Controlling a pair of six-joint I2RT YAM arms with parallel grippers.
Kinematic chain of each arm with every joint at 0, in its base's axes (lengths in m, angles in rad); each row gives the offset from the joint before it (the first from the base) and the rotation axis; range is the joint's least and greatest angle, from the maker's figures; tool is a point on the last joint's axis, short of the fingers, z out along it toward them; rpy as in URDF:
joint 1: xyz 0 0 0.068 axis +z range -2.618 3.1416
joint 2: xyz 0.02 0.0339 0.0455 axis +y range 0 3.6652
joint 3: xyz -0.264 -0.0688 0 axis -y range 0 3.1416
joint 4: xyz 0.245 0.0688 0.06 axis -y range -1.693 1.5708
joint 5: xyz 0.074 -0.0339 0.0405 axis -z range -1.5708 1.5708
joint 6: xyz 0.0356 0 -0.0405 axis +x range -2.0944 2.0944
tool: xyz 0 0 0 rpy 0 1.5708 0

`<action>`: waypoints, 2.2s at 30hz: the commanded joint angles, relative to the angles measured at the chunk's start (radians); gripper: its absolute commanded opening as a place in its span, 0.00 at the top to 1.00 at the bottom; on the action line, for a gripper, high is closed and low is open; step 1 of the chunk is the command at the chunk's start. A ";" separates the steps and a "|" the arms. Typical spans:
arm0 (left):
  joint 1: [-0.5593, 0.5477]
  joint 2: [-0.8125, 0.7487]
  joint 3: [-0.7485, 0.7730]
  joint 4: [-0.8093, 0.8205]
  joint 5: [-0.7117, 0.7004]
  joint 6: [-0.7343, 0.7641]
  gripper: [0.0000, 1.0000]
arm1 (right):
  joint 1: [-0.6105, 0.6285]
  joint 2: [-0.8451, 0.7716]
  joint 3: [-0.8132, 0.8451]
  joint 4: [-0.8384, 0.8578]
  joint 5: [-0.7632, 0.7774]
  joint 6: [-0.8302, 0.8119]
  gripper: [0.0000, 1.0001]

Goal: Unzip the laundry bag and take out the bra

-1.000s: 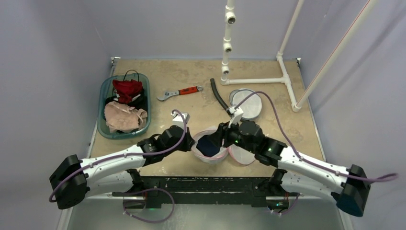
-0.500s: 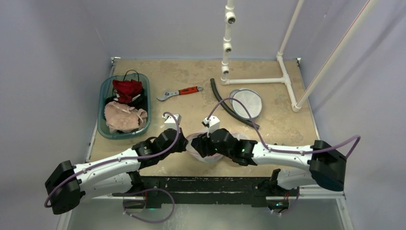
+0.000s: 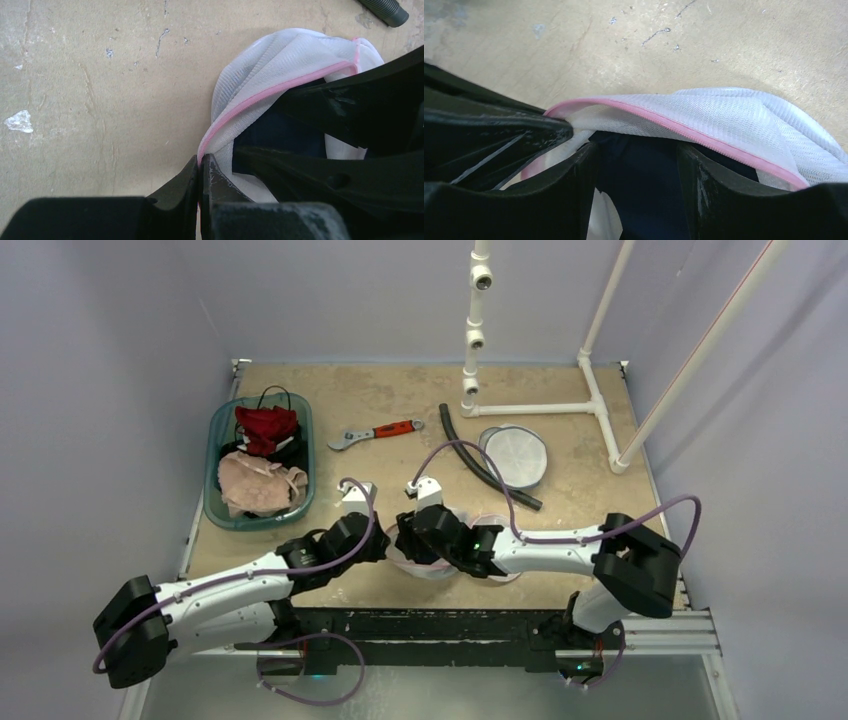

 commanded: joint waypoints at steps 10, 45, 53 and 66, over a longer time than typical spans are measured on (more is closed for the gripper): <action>-0.003 -0.031 -0.031 0.059 0.032 -0.006 1.00 | 0.024 0.100 0.059 -0.034 0.078 0.033 0.74; -0.004 0.155 -0.069 0.225 0.033 0.013 1.00 | 0.025 -0.339 -0.108 -0.081 -0.003 0.086 0.36; -0.005 0.134 -0.118 0.367 0.107 0.010 1.00 | 0.031 -0.227 -0.007 -0.137 -0.003 0.133 0.28; -0.005 -0.125 -0.007 -0.030 -0.037 0.026 0.57 | 0.031 -0.453 -0.103 -0.290 0.165 0.213 0.25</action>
